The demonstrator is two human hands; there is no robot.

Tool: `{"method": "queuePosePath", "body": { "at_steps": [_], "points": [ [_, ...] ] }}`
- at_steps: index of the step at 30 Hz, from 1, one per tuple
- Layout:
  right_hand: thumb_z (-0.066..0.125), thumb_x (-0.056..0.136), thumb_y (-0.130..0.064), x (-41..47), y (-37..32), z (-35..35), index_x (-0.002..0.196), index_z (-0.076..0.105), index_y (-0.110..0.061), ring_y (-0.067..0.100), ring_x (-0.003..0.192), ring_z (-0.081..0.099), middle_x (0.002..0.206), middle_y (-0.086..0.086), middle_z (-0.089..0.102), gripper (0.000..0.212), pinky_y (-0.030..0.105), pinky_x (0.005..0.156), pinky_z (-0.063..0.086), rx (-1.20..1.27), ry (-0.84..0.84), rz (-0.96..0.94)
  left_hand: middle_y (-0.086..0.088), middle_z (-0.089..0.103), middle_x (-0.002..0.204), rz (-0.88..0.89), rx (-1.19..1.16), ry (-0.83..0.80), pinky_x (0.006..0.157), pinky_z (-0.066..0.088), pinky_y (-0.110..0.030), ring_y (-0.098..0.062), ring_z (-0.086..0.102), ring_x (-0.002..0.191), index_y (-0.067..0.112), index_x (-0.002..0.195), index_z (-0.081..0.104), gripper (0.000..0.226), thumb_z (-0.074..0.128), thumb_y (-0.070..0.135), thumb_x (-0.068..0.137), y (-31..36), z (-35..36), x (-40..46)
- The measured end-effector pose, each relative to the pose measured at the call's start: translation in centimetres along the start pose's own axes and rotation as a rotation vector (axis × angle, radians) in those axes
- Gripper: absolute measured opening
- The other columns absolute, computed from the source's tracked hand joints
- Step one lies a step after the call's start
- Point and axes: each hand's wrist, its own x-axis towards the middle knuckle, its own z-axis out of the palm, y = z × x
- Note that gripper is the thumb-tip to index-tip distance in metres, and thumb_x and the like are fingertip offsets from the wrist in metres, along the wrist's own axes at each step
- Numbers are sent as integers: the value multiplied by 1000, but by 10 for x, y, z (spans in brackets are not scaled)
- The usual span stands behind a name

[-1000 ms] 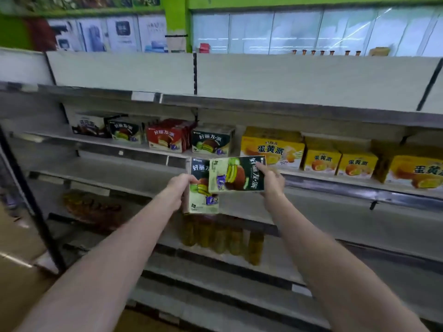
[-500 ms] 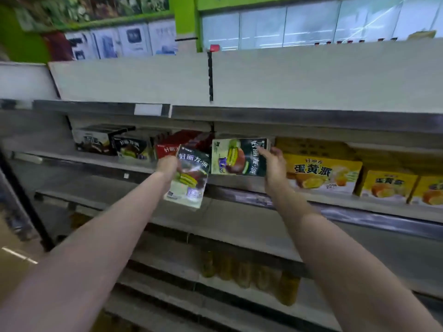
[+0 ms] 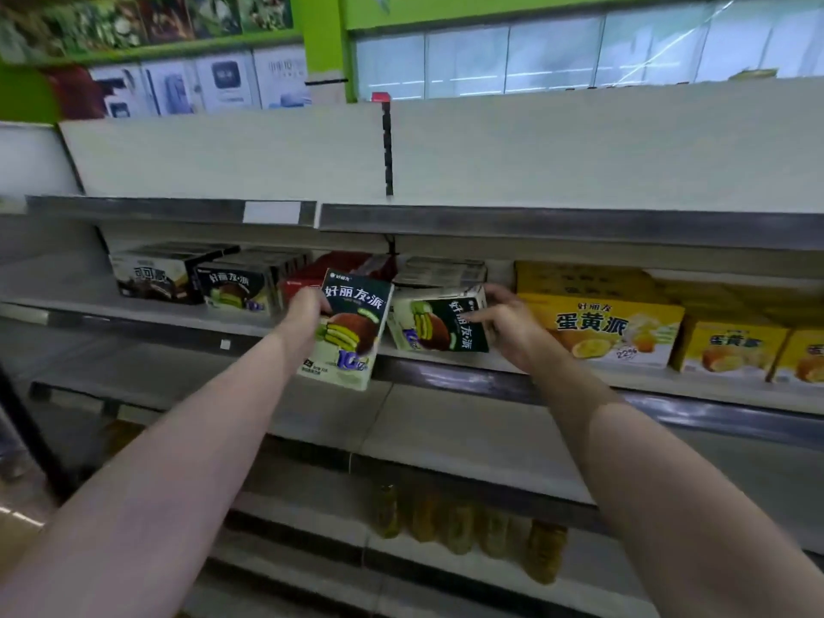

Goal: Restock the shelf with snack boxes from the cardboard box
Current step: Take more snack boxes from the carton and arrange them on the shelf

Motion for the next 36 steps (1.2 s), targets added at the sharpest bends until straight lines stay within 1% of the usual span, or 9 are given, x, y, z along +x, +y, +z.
{"method": "queuePosePath", "body": {
  "at_steps": [4,7,9,16,20,22,26,30,36],
  "points": [
    [80,63,4,-17,-11,0,121,65,-31,31,128,52,135,5,60,69,52,106,44,-7,-20,58,-14,62,96,-44,-54,-47,80,46,-35,-27,58,80,18,76,50,9,52,26,74,-2,5,16],
    [72,76,10,-31,-17,5,116,65,-22,27,112,62,116,4,69,52,41,79,54,-64,2,24,-11,56,86,-82,-11,-68,80,41,-30,-21,50,71,20,77,50,17,54,35,81,1,10,3],
    [66,81,13,-39,-19,7,119,63,-19,26,107,64,116,4,67,50,48,80,57,-89,-1,6,-11,61,83,-87,19,-120,67,49,-22,-20,54,68,18,86,55,22,50,39,94,0,12,3],
    [34,74,24,-49,-13,27,95,74,-1,35,100,65,109,21,70,52,44,85,57,-19,101,-44,-14,74,103,-221,152,-277,85,56,-43,-27,70,91,9,109,70,43,58,47,94,-9,13,7],
    [54,79,3,-46,-9,40,74,73,-5,30,95,66,107,14,74,21,41,86,50,98,183,-27,-10,75,73,-211,175,-319,56,58,-31,-21,69,52,9,87,69,31,62,38,93,-7,11,16],
    [63,86,-4,-45,-6,48,85,71,-9,26,96,65,98,6,74,9,38,86,50,-21,277,-81,-9,74,96,-201,164,-327,65,54,-31,-18,67,50,10,91,66,24,61,33,96,-10,12,20],
    [67,76,-2,-44,-2,55,107,59,-12,29,103,63,107,10,65,34,47,95,53,-143,345,-108,-9,70,112,-175,164,-361,84,45,-32,-21,68,92,10,86,60,28,53,33,100,-14,6,20],
    [81,52,-14,-41,1,49,123,44,-22,33,111,63,121,10,64,81,53,97,52,-44,286,-25,-14,74,96,-193,126,-382,87,53,-38,-27,67,76,11,86,66,34,62,44,93,-9,-1,25],
    [76,80,3,-47,-10,60,141,42,-10,26,123,55,133,7,58,71,47,104,48,-223,368,-62,-12,76,97,-182,45,-415,83,53,-40,-29,71,93,13,111,71,48,53,55,94,-5,-3,33]
  ]
}}
